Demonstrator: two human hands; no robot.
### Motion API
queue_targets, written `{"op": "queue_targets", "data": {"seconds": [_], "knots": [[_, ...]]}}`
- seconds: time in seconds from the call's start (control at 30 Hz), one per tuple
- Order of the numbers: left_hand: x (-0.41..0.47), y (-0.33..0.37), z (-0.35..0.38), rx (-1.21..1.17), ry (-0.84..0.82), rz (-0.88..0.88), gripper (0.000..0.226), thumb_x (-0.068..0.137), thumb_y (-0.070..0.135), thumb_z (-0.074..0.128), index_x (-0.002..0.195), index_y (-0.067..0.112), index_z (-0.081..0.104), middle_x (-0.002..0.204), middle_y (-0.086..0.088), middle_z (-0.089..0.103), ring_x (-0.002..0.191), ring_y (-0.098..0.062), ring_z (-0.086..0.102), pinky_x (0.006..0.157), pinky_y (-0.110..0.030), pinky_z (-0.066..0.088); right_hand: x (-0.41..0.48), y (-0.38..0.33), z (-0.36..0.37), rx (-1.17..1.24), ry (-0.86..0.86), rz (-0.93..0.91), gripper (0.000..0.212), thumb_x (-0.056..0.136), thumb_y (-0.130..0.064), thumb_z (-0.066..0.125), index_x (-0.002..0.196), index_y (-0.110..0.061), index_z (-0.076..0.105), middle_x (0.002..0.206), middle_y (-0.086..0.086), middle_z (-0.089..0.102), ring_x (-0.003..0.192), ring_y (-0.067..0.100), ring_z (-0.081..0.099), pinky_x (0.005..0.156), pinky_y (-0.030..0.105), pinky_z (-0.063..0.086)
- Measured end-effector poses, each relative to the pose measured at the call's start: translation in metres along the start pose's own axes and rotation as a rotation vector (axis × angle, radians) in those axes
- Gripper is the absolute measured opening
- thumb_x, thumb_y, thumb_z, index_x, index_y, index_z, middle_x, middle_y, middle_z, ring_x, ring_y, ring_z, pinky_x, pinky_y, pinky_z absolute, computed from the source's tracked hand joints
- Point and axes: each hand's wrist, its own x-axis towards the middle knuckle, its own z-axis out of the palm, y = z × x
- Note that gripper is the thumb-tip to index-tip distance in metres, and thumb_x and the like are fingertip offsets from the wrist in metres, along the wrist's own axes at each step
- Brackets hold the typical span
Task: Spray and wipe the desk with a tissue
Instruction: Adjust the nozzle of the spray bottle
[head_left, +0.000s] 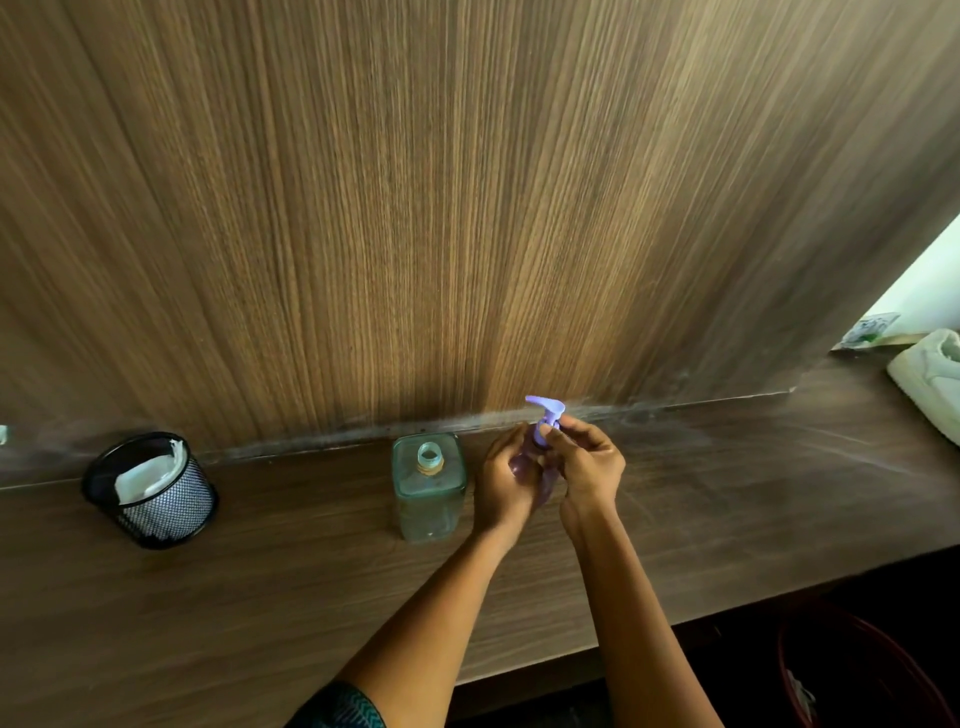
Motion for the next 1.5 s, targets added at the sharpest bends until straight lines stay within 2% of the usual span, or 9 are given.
{"op": "queue_targets", "data": {"seconds": [0.2, 0.33, 0.5, 0.67, 0.8, 0.97, 1.23, 1.4, 1.5], "knots": [[0.001, 0.000, -0.002, 0.084, -0.038, -0.029, 0.036, 0.088, 0.004, 0.053, 0.121, 0.020, 0.052, 0.128, -0.016, 0.058, 0.117, -0.029, 0.056, 0.099, -0.044, 0.047, 0.001, 0.013, 0.004, -0.361, 0.032, -0.154, 0.029, 0.072, -0.006, 0.075, 0.091, -0.018, 0.056, 0.091, 0.008, 0.064, 0.076, 0.024, 0.063, 0.076, 0.044, 0.055], [0.000, 0.000, -0.001, 0.085, -0.038, -0.012, 0.037, 0.088, 0.001, 0.054, 0.125, 0.004, 0.053, 0.129, -0.012, 0.056, 0.119, -0.018, 0.053, 0.103, -0.035, 0.043, 0.000, 0.004, -0.006, -0.303, -0.162, -0.125, 0.063, 0.081, 0.000, 0.066, 0.138, -0.015, 0.042, 0.119, -0.009, 0.055, 0.096, 0.014, 0.061, 0.091, 0.035, 0.051], [0.002, 0.004, 0.000, 0.020, 0.027, -0.051, 0.036, 0.089, 0.002, 0.053, 0.082, 0.036, 0.058, 0.083, 0.021, 0.059, 0.077, 0.027, 0.053, 0.072, 0.002, 0.037, -0.005, 0.009, -0.004, -0.342, -0.163, -0.159, 0.025, 0.086, 0.005, 0.056, 0.109, -0.001, 0.065, 0.083, 0.006, 0.068, 0.077, 0.011, 0.061, 0.073, 0.026, 0.050], [0.002, -0.002, -0.001, 0.079, -0.013, 0.024, 0.031, 0.087, -0.004, 0.053, 0.117, 0.004, 0.059, 0.117, -0.014, 0.063, 0.109, -0.008, 0.057, 0.086, -0.012, 0.040, -0.002, 0.010, -0.003, -0.341, -0.079, -0.164, 0.024, 0.082, 0.005, 0.063, 0.104, -0.003, 0.068, 0.087, 0.004, 0.071, 0.086, 0.019, 0.066, 0.084, 0.038, 0.053], [0.002, -0.002, 0.002, -0.026, 0.033, -0.021, 0.026, 0.093, 0.005, 0.049, 0.092, 0.026, 0.064, 0.084, 0.017, 0.064, 0.077, 0.024, 0.057, 0.067, 0.003, 0.038, -0.002, 0.010, 0.000, -0.434, -0.015, -0.236, 0.019, 0.076, 0.001, 0.069, 0.092, -0.010, 0.072, 0.076, -0.007, 0.069, 0.077, 0.011, 0.066, 0.081, 0.035, 0.054], [0.001, -0.004, 0.000, -0.001, 0.005, 0.041, 0.025, 0.092, 0.012, 0.051, 0.114, 0.010, 0.062, 0.107, 0.004, 0.064, 0.095, 0.006, 0.059, 0.084, -0.014, 0.046, 0.003, 0.016, 0.003, -0.590, 0.001, -0.270, 0.018, 0.073, -0.013, 0.073, 0.084, -0.028, 0.070, 0.079, -0.004, 0.071, 0.089, 0.025, 0.066, 0.083, 0.044, 0.054], [0.000, 0.002, 0.001, -0.126, 0.021, -0.099, 0.023, 0.095, 0.009, 0.047, 0.081, 0.017, 0.064, 0.054, 0.022, 0.065, 0.060, 0.016, 0.059, 0.058, -0.001, 0.042, 0.001, 0.015, -0.010, -0.591, -0.096, -0.308, 0.016, 0.082, -0.005, 0.064, 0.093, -0.012, 0.072, 0.077, 0.006, 0.072, 0.071, 0.012, 0.063, 0.074, 0.041, 0.054], [0.002, -0.008, 0.000, 0.061, -0.001, -0.032, 0.022, 0.090, 0.007, 0.053, 0.109, 0.008, 0.064, 0.103, -0.007, 0.069, 0.091, -0.002, 0.060, 0.087, -0.024, 0.052, 0.005, 0.016, -0.010, -0.686, -0.043, -0.335, 0.015, 0.082, -0.012, 0.066, 0.095, -0.017, 0.073, 0.080, 0.000, 0.072, 0.078, 0.015, 0.067, 0.073, 0.039, 0.055], [0.000, -0.006, 0.001, -0.041, 0.047, -0.033, 0.027, 0.091, 0.007, 0.053, 0.083, 0.029, 0.065, 0.081, 0.011, 0.068, 0.077, 0.015, 0.060, 0.075, -0.004, 0.044, 0.008, 0.018, -0.010, -0.757, 0.004, -0.329, 0.015, 0.081, -0.020, 0.066, 0.095, -0.022, 0.072, 0.084, -0.001, 0.072, 0.083, 0.018, 0.067, 0.075, 0.042, 0.056]]}}
